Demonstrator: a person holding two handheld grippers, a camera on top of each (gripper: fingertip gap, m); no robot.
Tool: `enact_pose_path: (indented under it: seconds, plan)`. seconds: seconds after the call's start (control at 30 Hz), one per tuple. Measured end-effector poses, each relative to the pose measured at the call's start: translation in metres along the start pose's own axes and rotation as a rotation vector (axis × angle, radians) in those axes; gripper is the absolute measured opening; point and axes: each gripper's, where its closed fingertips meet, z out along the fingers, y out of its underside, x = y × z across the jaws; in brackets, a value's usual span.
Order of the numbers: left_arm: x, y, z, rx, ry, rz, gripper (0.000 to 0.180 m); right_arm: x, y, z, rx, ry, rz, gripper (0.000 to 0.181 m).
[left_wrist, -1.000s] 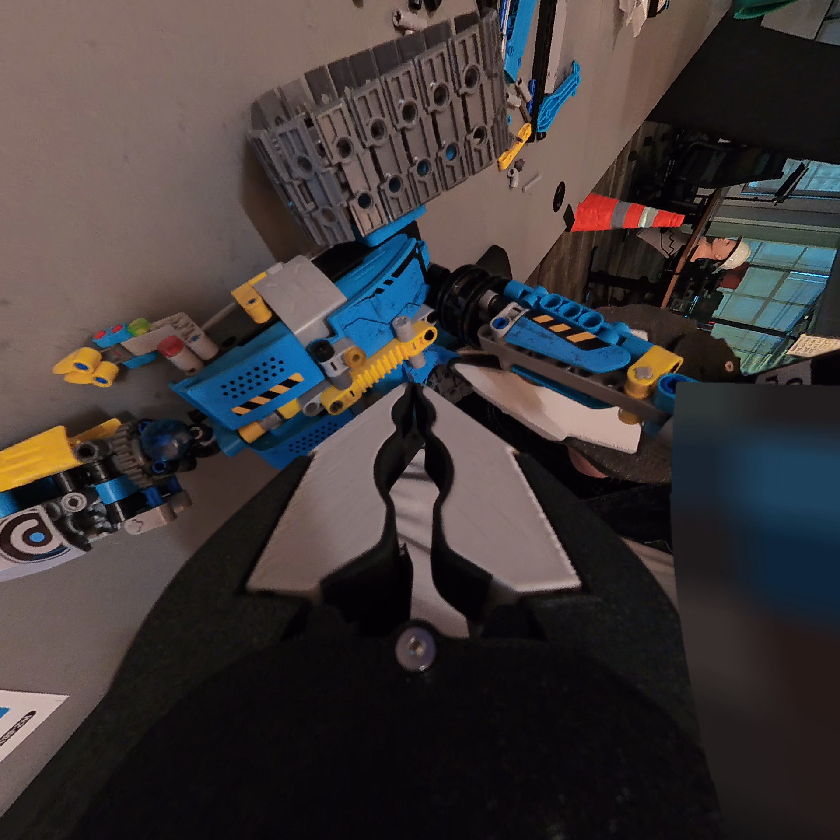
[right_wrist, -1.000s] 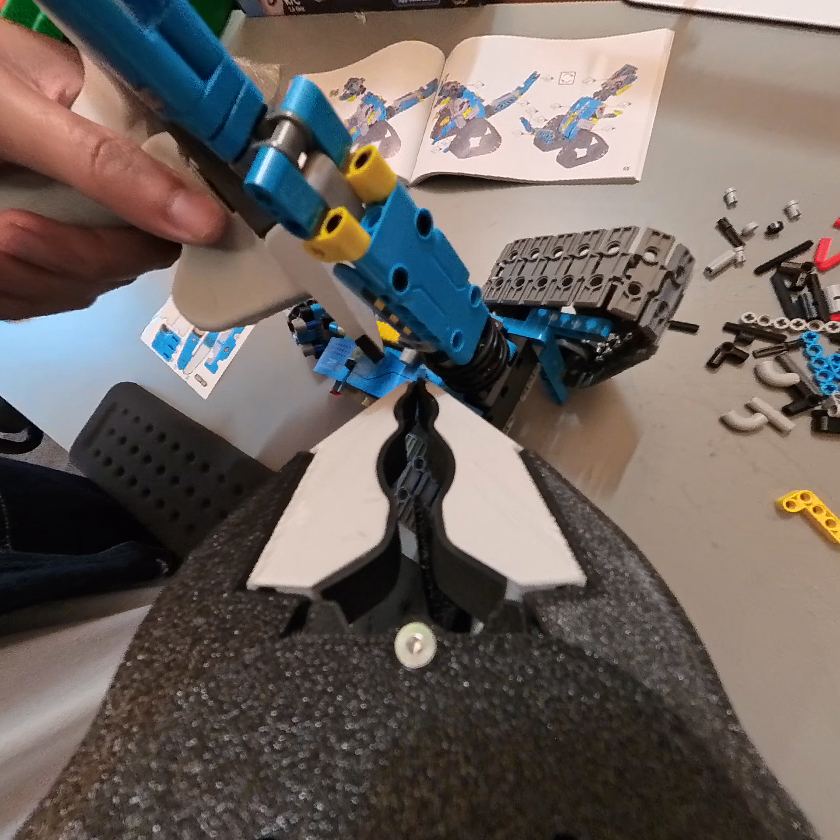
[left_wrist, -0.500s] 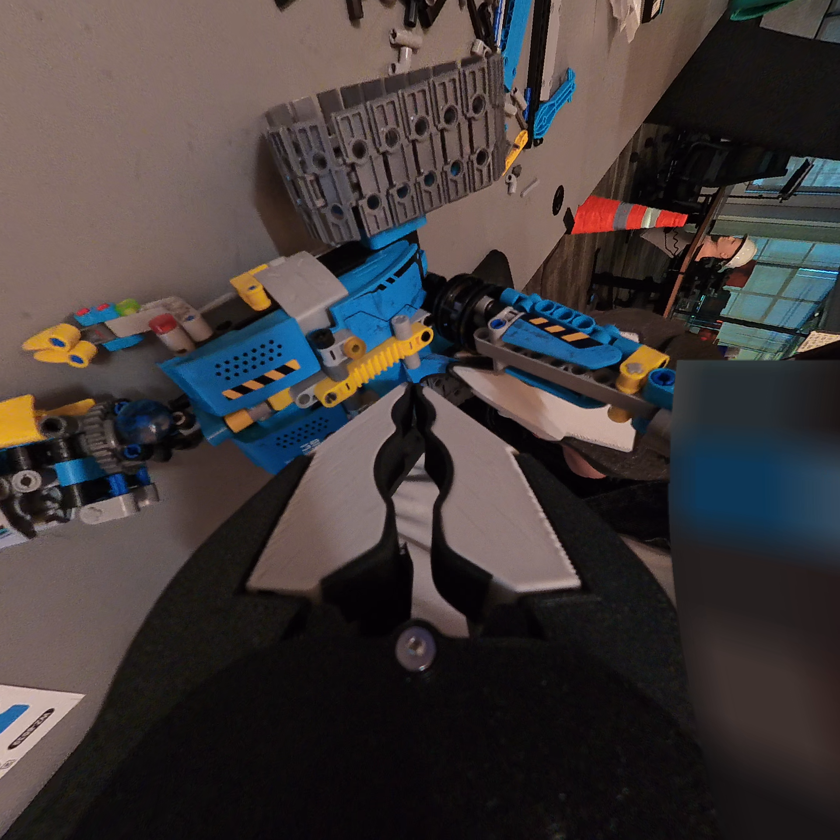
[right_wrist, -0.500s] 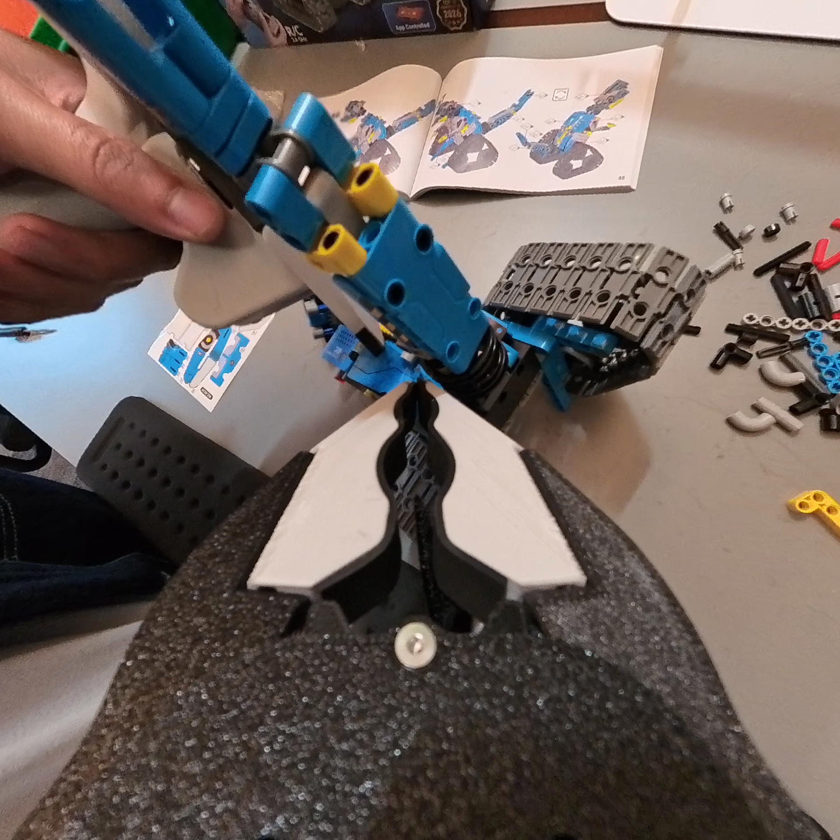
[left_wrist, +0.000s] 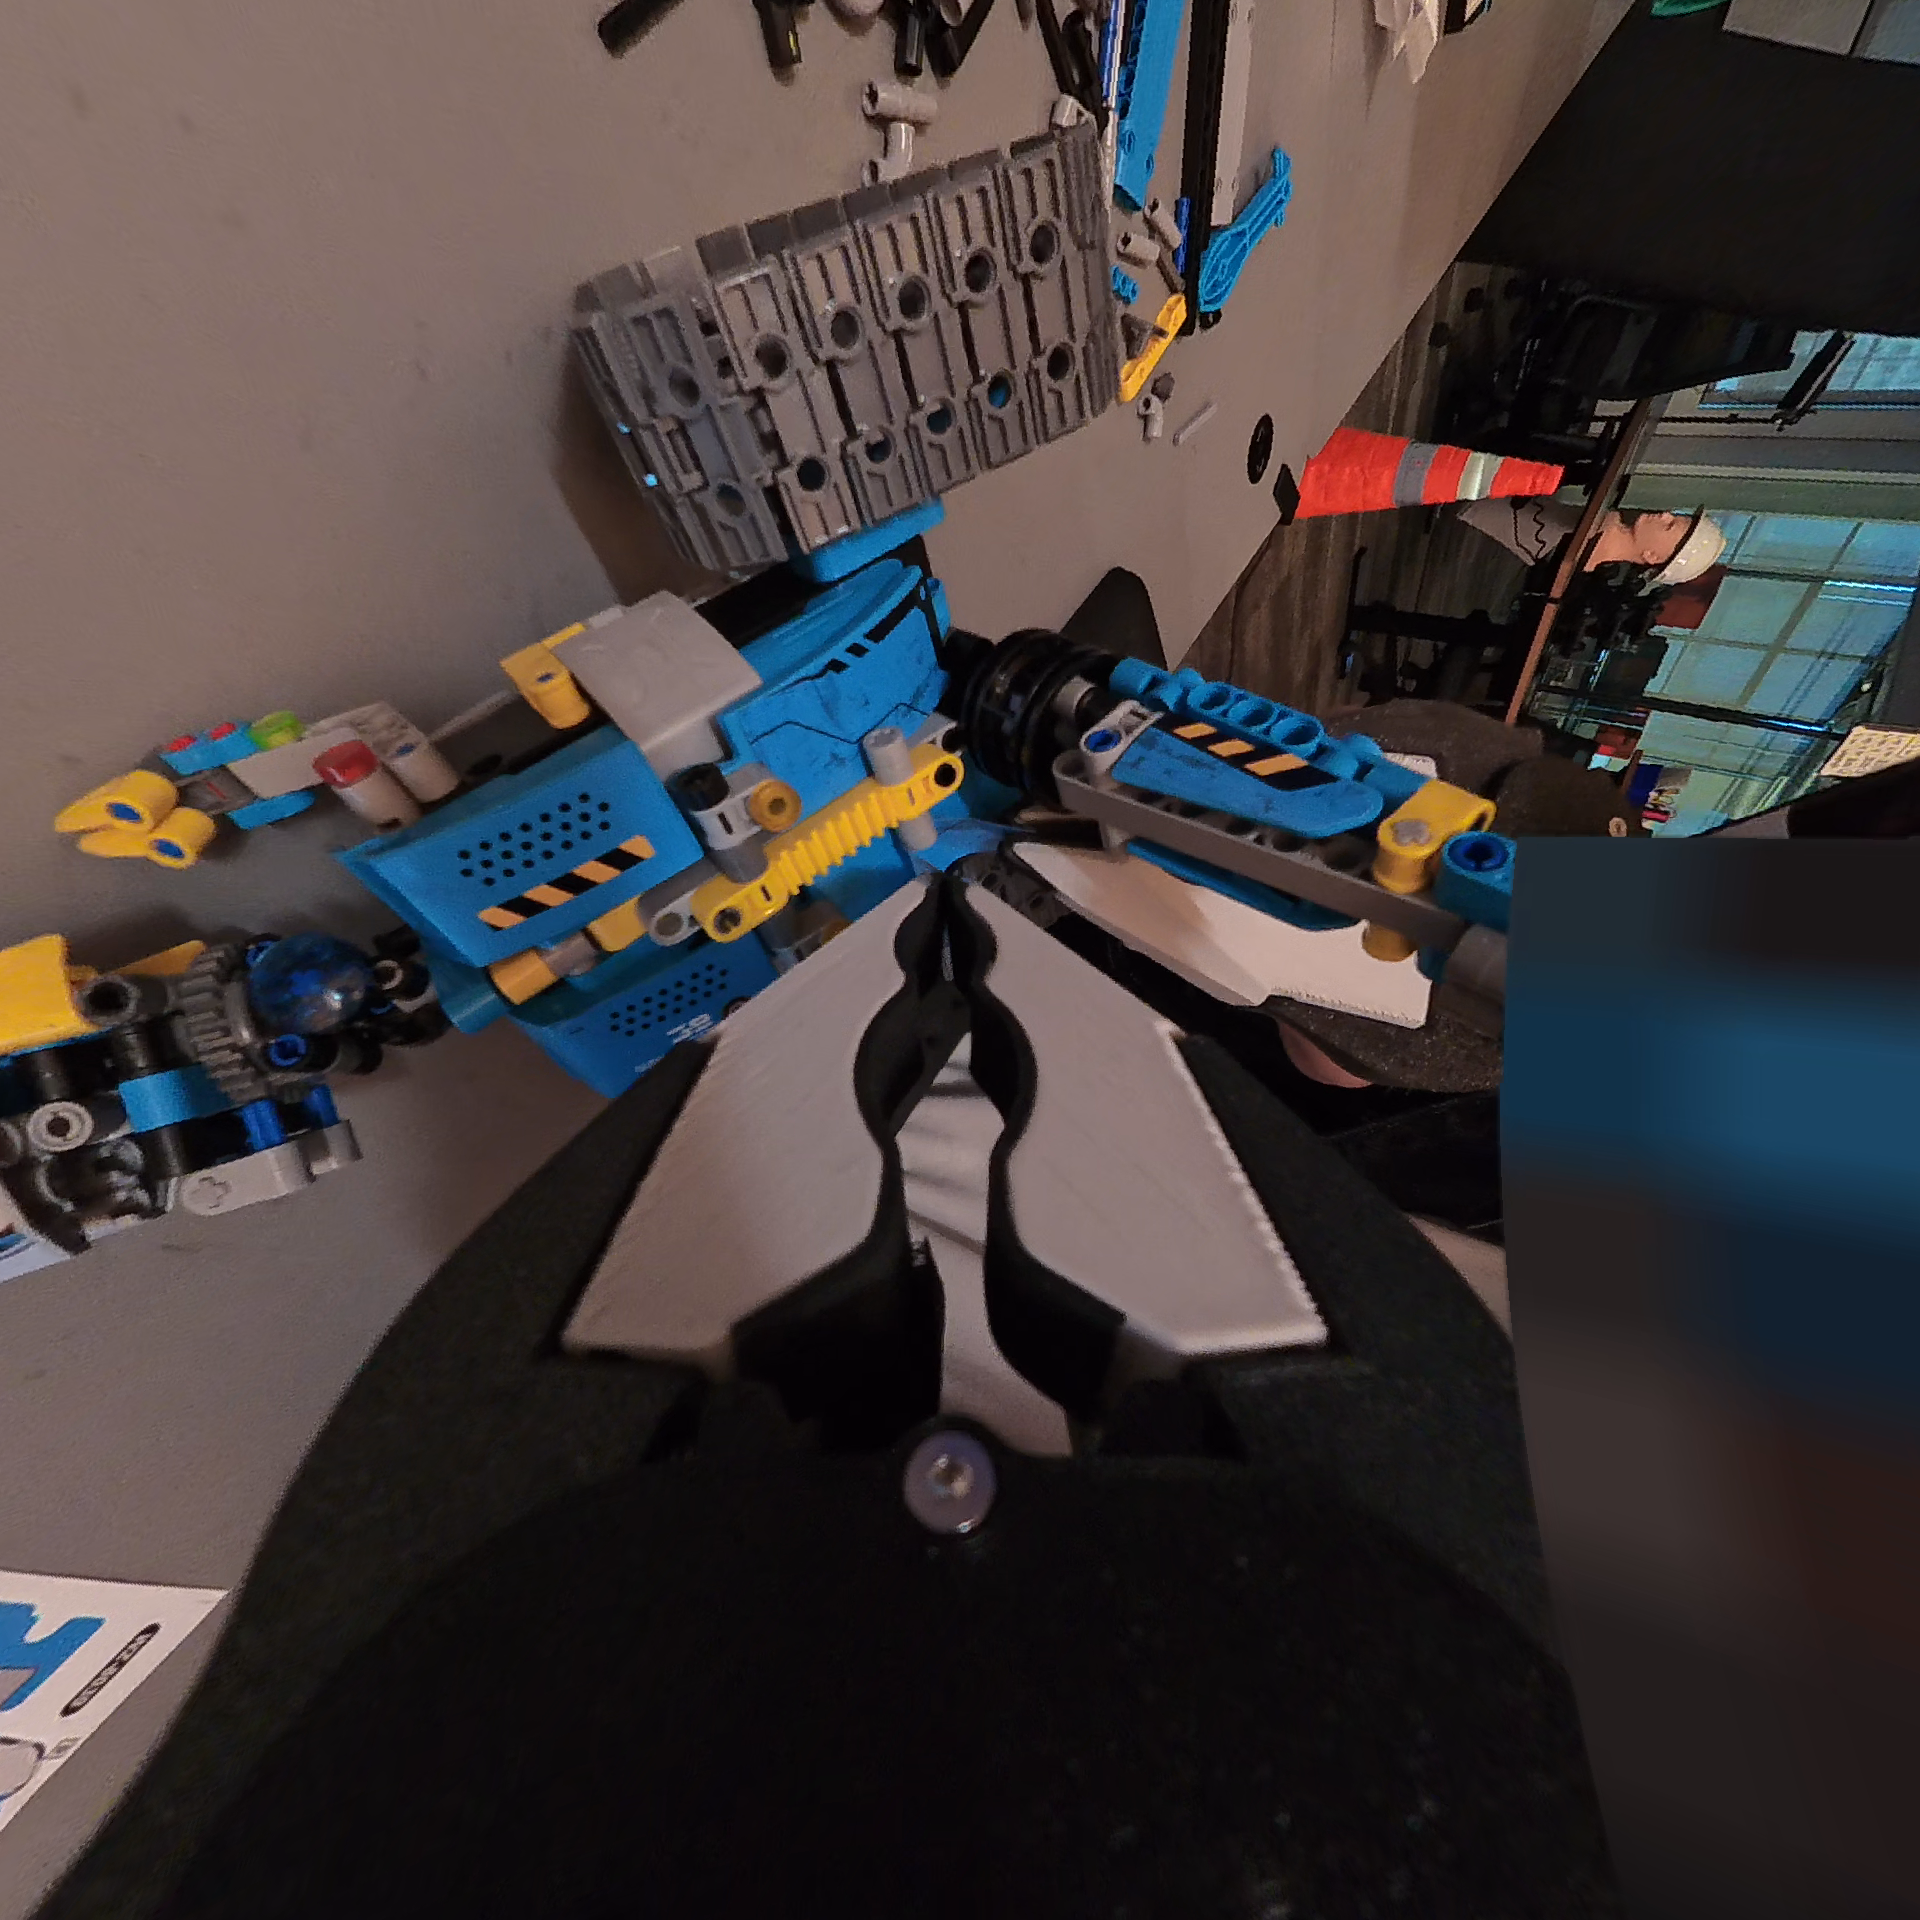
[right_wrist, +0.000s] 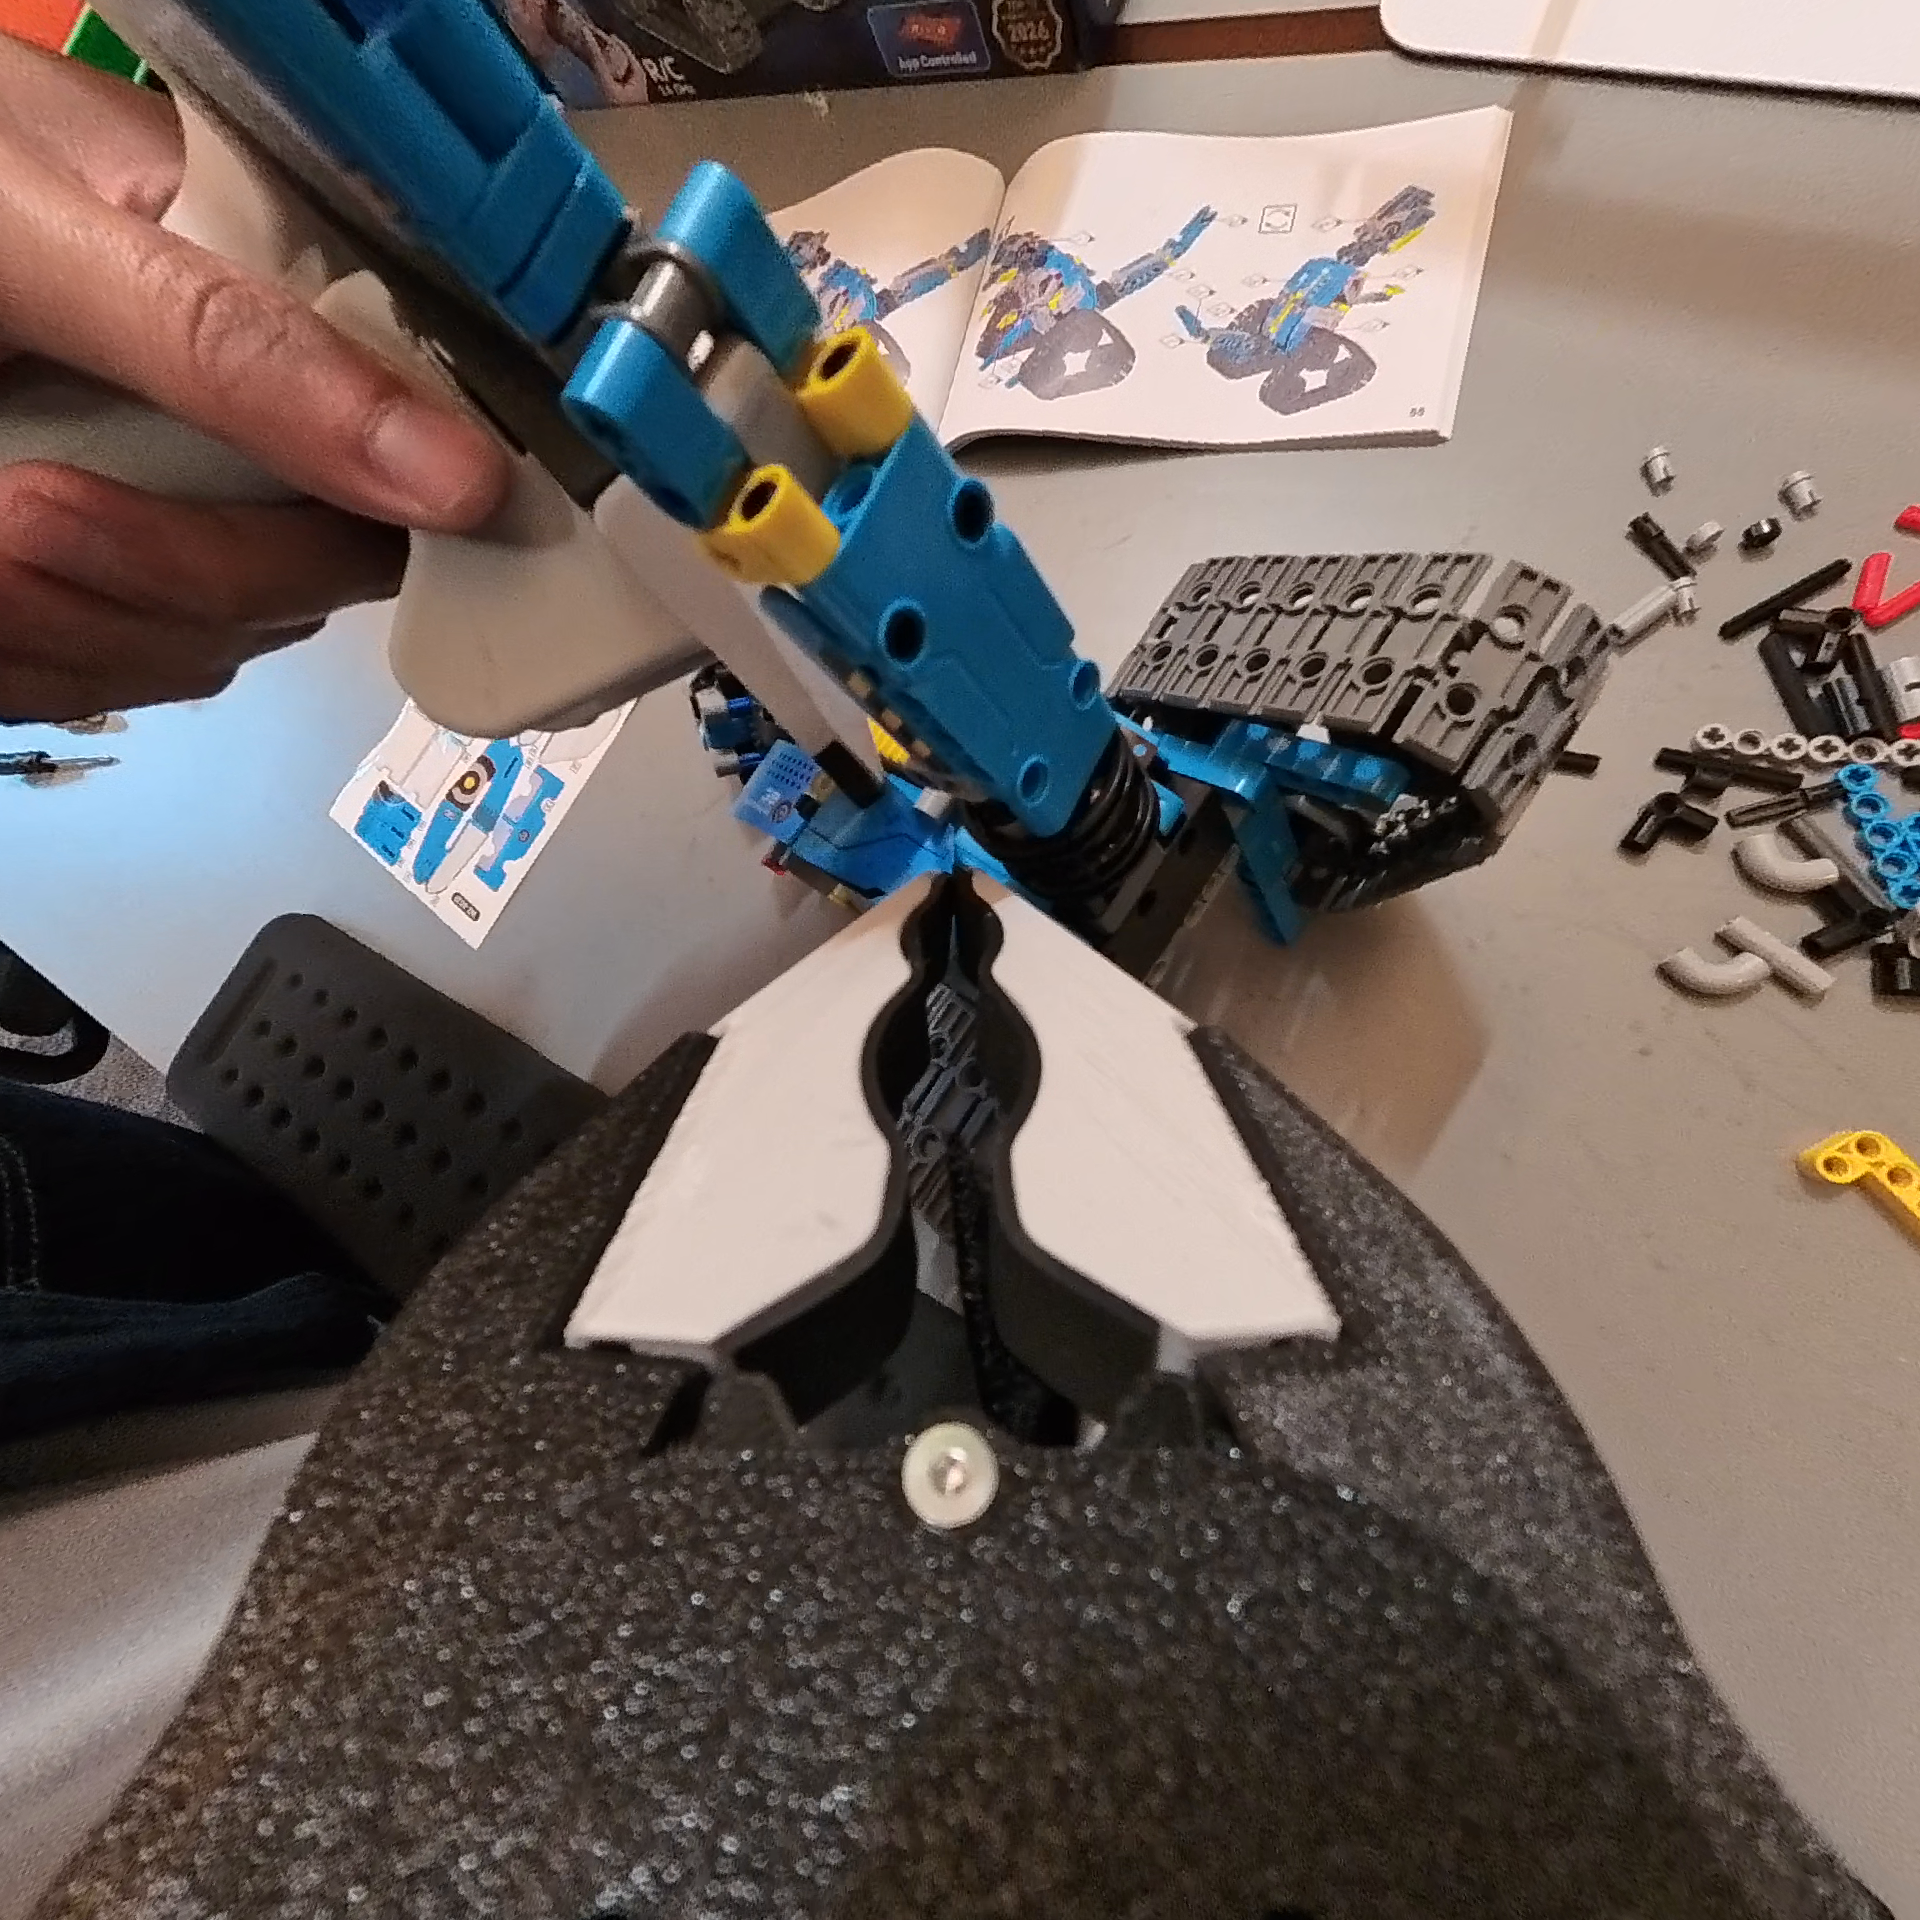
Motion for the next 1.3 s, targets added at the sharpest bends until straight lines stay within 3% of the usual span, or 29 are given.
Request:
enact_pose_path:
  seconds: [0.8, 1.3]
  plan:
    - [0.0, 0.001, -0.005, -0.048, 0.079, -0.022, 0.0, -0.006, -0.003, 0.0, 0.002, -0.077, 0.097, 0.0]
    - [0.011, 0.009, -0.001, -0.044, 0.316, -0.101, 0.0, -0.001, 0.001, -0.016, -0.016, -0.331, 0.414, 0.0]
